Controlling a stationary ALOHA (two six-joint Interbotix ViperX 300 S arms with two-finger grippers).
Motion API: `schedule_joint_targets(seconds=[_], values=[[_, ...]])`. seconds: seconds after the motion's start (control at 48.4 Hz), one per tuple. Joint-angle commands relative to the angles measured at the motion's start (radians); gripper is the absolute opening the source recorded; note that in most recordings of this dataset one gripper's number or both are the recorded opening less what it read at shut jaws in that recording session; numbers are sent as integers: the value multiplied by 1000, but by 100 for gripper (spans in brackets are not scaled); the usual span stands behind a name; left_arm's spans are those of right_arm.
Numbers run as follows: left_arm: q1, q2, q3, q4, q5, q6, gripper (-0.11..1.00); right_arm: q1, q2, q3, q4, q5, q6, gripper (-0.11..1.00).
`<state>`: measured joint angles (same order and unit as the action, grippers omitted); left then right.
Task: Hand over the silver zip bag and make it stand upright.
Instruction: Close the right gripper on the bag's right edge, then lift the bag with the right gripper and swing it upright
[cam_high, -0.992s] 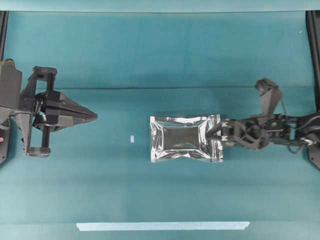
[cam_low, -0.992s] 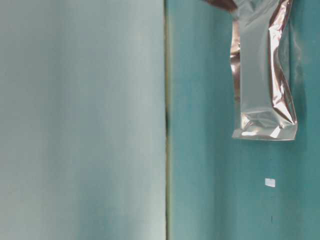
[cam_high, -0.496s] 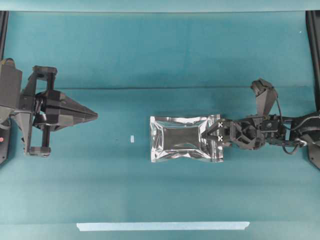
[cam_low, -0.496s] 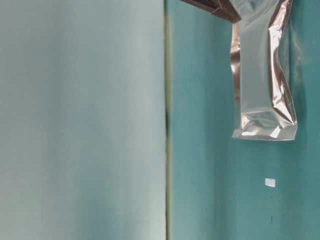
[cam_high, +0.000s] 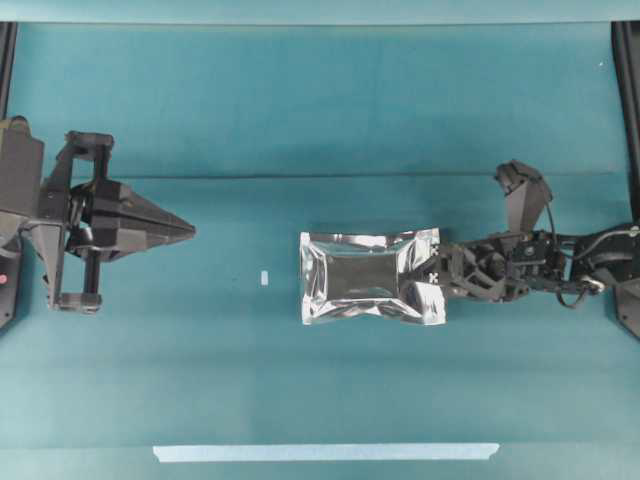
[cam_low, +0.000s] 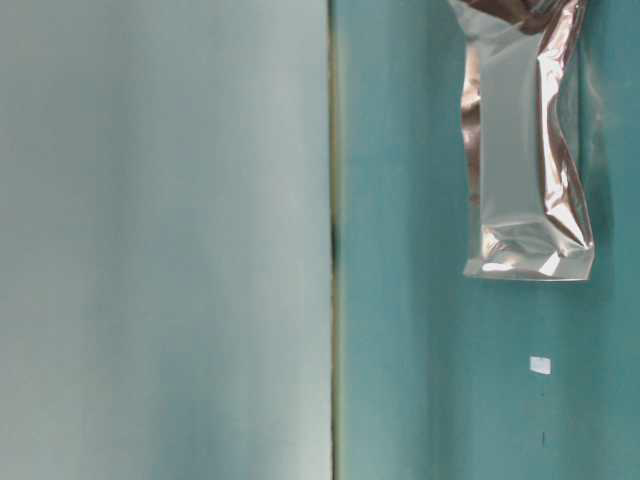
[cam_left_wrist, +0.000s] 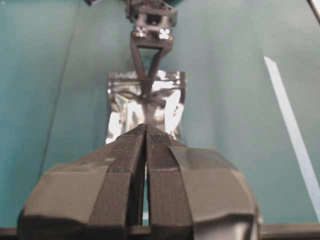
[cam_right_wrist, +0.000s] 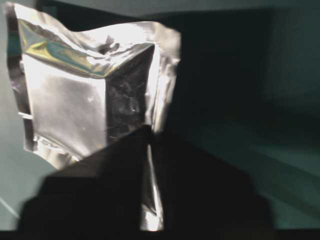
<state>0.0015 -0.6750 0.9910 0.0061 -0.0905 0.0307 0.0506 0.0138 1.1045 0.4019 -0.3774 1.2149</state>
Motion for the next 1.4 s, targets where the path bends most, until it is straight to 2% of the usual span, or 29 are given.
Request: schedule_joint_targets(seconds=[0.0, 0.041, 0.269, 0.413, 0.558, 0.702, 0.806, 0.93, 1.054, 1.219, 1.384], values=[[0, -3, -26, 2, -5, -2, -1, 3, -3, -5, 0, 17, -9, 4], [0, -3, -26, 2, -5, -2, -1, 2, -5, -5, 0, 21, -14, 1], [0, -3, -21, 2, -5, -2, -1, 0, -21, -9, -8, 15, -58, 1], [0, -3, -20, 0, -5, -2, -1, -12, -91, -48, -29, 64, -193, 1], [0, -5, -18, 0, -5, -2, -1, -57, -190, -138, -49, 264, -380, 1], [0, -8, -12, 0, -2, -2, -1, -121, -262, -270, -61, 568, -577, 1], [0, -9, -11, 2, -3, -2, -1, -152, -290, -359, -117, 765, -676, 1], [2, -12, -9, 2, -8, -2, -1, -163, -296, -433, -183, 928, -696, 1], [2, -14, -8, 2, -17, -3, -1, -156, -291, -486, -241, 1039, -704, 1], [3, -14, -8, 0, -34, -3, -1, -115, -267, -549, -376, 1097, -710, 1], [3, -8, -9, 2, -38, -6, -1, -71, -235, -627, -459, 1169, -738, 1]])
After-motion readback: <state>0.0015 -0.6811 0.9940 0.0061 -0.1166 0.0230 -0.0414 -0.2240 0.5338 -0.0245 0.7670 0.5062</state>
